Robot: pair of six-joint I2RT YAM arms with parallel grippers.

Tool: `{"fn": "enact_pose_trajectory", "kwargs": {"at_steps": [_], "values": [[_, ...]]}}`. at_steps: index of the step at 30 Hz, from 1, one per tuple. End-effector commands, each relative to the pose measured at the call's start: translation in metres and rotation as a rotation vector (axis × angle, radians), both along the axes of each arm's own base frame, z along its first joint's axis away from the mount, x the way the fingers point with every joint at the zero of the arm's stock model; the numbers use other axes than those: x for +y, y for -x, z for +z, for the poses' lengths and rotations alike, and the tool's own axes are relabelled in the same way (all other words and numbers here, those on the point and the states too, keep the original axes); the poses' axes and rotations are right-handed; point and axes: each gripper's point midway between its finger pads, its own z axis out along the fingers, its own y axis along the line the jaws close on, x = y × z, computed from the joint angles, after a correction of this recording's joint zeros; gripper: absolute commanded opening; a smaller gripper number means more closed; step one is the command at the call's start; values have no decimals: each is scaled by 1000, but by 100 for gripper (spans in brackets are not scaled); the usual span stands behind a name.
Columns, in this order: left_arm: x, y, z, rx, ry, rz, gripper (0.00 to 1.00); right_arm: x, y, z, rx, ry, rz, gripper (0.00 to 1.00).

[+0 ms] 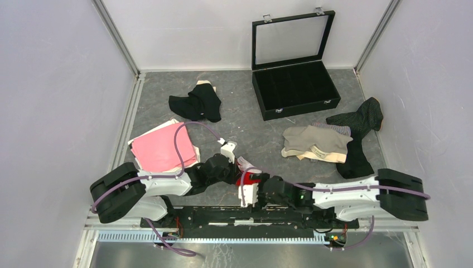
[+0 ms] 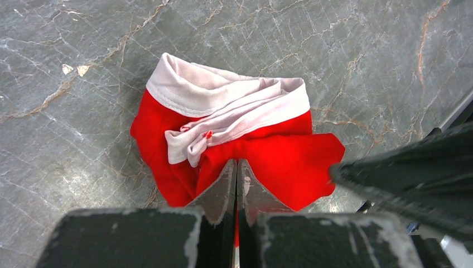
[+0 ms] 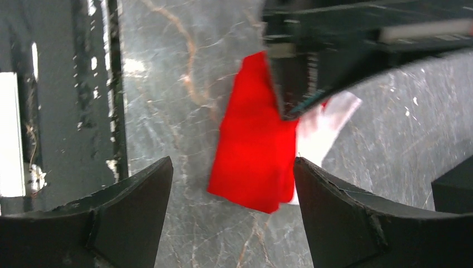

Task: Roll the underwear
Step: Roll the underwear to the center of the board.

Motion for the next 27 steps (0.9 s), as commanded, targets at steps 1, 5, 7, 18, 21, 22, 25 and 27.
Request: {"fn": "enact_pose_trajectory", "kwargs": {"at_steps": [1, 5, 7, 18, 21, 22, 25, 27], "values": [[48, 18, -52, 95, -216, 44, 2, 19, -4, 5, -148, 69, 32, 85], [48, 19, -52, 99, -214, 41, 2, 27, -1, -4, -215, 124, 55, 82], [48, 19, -53, 100, -215, 41, 2, 28, -2, -9, -235, 154, 58, 81], [47, 18, -51, 97, -211, 40, 2, 1, -17, -46, -312, 354, 11, 78], [47, 18, -51, 95, -211, 41, 2, -6, -20, -55, -311, 383, 0, 73], [47, 18, -51, 95, -212, 42, 2, -8, -20, -58, -308, 393, -3, 71], [48, 17, -52, 95, -215, 45, 2, -14, -22, -64, -286, 405, -14, 63], [48, 17, -52, 93, -217, 45, 2, -16, -21, -67, -271, 403, -12, 57]]}}
